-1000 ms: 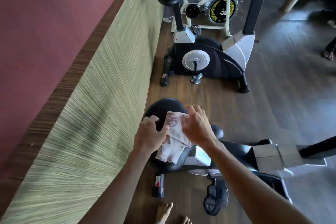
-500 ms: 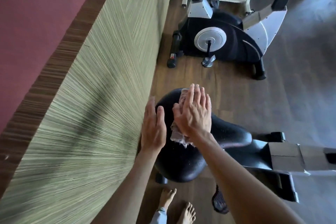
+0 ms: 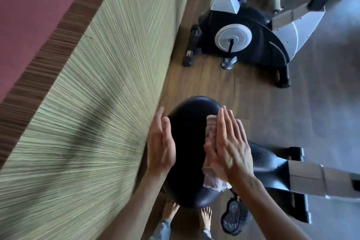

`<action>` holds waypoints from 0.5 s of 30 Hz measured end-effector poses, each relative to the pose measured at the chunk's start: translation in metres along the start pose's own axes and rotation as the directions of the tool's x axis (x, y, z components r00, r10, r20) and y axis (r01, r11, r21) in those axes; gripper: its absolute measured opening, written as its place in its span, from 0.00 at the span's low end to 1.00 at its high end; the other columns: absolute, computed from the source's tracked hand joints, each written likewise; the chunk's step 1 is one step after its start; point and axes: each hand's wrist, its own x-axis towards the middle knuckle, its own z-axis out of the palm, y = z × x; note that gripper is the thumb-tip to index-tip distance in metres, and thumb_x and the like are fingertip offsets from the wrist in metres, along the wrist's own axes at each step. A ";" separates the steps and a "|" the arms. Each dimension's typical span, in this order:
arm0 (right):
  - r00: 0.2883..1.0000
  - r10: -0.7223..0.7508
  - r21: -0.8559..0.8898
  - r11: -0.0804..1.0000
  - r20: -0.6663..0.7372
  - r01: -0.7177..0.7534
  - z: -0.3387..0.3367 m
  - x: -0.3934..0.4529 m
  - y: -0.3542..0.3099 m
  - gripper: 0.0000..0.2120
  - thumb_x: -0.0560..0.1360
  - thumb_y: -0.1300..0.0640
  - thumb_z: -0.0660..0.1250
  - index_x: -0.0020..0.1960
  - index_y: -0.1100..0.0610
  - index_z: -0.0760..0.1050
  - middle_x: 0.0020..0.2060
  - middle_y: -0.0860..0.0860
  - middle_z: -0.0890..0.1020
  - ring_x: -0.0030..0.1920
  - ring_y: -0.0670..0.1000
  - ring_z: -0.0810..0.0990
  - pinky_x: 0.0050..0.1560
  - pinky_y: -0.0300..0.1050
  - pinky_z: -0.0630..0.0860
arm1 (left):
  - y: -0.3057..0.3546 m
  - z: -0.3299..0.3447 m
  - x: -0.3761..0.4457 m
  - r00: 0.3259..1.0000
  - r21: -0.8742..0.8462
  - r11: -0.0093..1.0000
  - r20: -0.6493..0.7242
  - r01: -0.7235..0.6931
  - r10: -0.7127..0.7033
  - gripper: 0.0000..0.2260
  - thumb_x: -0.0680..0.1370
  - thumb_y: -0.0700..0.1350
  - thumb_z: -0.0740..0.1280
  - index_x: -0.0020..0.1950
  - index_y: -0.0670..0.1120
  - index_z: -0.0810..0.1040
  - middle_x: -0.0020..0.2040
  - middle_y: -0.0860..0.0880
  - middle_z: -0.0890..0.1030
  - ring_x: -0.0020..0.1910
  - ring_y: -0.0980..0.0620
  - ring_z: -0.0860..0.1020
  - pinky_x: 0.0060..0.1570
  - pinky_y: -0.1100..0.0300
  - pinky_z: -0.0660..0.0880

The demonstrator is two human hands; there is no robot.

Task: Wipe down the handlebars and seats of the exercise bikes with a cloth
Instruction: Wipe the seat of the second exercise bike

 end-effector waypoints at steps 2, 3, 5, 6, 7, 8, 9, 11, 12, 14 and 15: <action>0.993 0.114 0.066 0.991 0.013 -0.114 0.002 0.028 -0.012 0.38 0.78 0.44 0.49 0.82 0.63 0.50 0.80 0.61 0.59 0.81 0.58 0.55 0.81 0.56 0.53 | -0.001 0.001 0.001 0.999 -0.016 1.000 -0.051 -0.004 0.003 0.32 0.82 0.63 0.47 0.78 0.45 0.68 0.75 0.48 0.74 0.74 0.57 0.70 0.75 0.56 0.67; 0.987 0.160 0.095 0.982 0.017 -0.161 0.003 0.047 -0.018 0.38 0.78 0.43 0.49 0.82 0.63 0.50 0.80 0.61 0.60 0.81 0.58 0.56 0.81 0.56 0.54 | 0.000 0.002 0.002 0.998 -0.034 0.999 -0.066 -0.010 0.007 0.32 0.82 0.63 0.48 0.78 0.45 0.68 0.74 0.48 0.74 0.74 0.56 0.71 0.74 0.56 0.68; 0.988 0.146 0.071 0.986 0.043 -0.149 0.009 0.089 -0.030 0.37 0.77 0.43 0.50 0.81 0.61 0.54 0.78 0.60 0.66 0.79 0.58 0.61 0.80 0.56 0.55 | -0.001 0.003 0.001 0.995 -0.065 0.998 -0.095 -0.017 0.011 0.31 0.83 0.63 0.48 0.77 0.45 0.69 0.74 0.47 0.75 0.73 0.56 0.72 0.74 0.56 0.68; 0.996 0.070 0.029 0.997 0.064 -0.072 0.012 0.104 -0.039 0.35 0.77 0.43 0.50 0.79 0.60 0.59 0.74 0.59 0.71 0.76 0.58 0.66 0.79 0.55 0.57 | -0.002 0.003 0.001 0.993 -0.073 0.997 -0.114 -0.019 0.011 0.32 0.83 0.64 0.49 0.77 0.44 0.69 0.73 0.47 0.76 0.73 0.56 0.72 0.73 0.58 0.69; 0.995 -0.041 0.004 0.999 0.095 0.040 0.013 0.115 -0.047 0.32 0.77 0.42 0.51 0.76 0.58 0.65 0.69 0.57 0.76 0.72 0.58 0.71 0.77 0.54 0.59 | -0.002 0.002 0.000 0.990 -0.074 0.997 -0.140 -0.023 0.012 0.32 0.82 0.64 0.49 0.76 0.44 0.69 0.72 0.47 0.76 0.72 0.56 0.73 0.72 0.59 0.69; 0.978 -0.169 0.004 0.986 0.123 0.169 0.015 0.118 -0.055 0.29 0.77 0.43 0.52 0.72 0.56 0.69 0.65 0.55 0.79 0.68 0.57 0.74 0.76 0.53 0.61 | -0.002 0.002 -0.001 0.985 -0.070 0.997 -0.170 -0.028 0.016 0.32 0.82 0.64 0.49 0.75 0.43 0.70 0.71 0.47 0.77 0.71 0.56 0.74 0.71 0.61 0.70; 0.945 -0.296 0.030 0.955 0.138 0.295 0.016 0.114 -0.058 0.26 0.77 0.44 0.54 0.70 0.55 0.72 0.63 0.53 0.80 0.67 0.56 0.75 0.76 0.53 0.61 | -0.002 0.001 -0.002 0.979 -0.068 0.997 -0.202 -0.036 0.021 0.32 0.82 0.64 0.49 0.74 0.43 0.71 0.70 0.48 0.78 0.69 0.56 0.75 0.69 0.62 0.71; 0.875 -0.470 0.075 0.883 0.120 0.464 0.013 0.087 -0.048 0.27 0.78 0.46 0.58 0.74 0.56 0.70 0.70 0.53 0.76 0.74 0.55 0.70 0.79 0.53 0.56 | -0.001 0.000 -0.005 0.965 -0.082 0.996 -0.261 -0.043 0.021 0.32 0.81 0.64 0.49 0.71 0.42 0.73 0.64 0.50 0.80 0.64 0.56 0.78 0.64 0.64 0.73; 0.855 -0.505 0.080 0.863 0.117 0.498 0.009 0.069 -0.038 0.31 0.78 0.47 0.59 0.78 0.58 0.66 0.75 0.54 0.71 0.78 0.54 0.64 0.81 0.53 0.52 | 0.000 -0.001 -0.006 0.958 -0.087 0.995 -0.286 -0.044 0.017 0.31 0.81 0.64 0.49 0.69 0.42 0.74 0.61 0.52 0.80 0.61 0.57 0.78 0.62 0.64 0.74; 0.855 -0.509 0.072 0.861 0.103 0.504 0.001 0.034 -0.007 0.35 0.79 0.47 0.58 0.82 0.60 0.58 0.80 0.56 0.62 0.82 0.53 0.53 0.82 0.55 0.49 | 0.002 -0.001 -0.008 0.952 -0.065 0.997 -0.304 -0.045 0.023 0.30 0.80 0.64 0.49 0.66 0.44 0.75 0.54 0.57 0.80 0.54 0.62 0.79 0.55 0.67 0.74; 0.876 -0.471 0.067 0.882 0.100 0.466 -0.002 0.022 0.009 0.35 0.80 0.47 0.56 0.82 0.61 0.55 0.81 0.56 0.58 0.83 0.52 0.50 0.82 0.55 0.49 | 0.003 0.000 -0.008 0.952 -0.047 0.998 -0.304 -0.049 0.032 0.29 0.81 0.64 0.48 0.65 0.44 0.74 0.51 0.59 0.80 0.51 0.65 0.79 0.51 0.69 0.73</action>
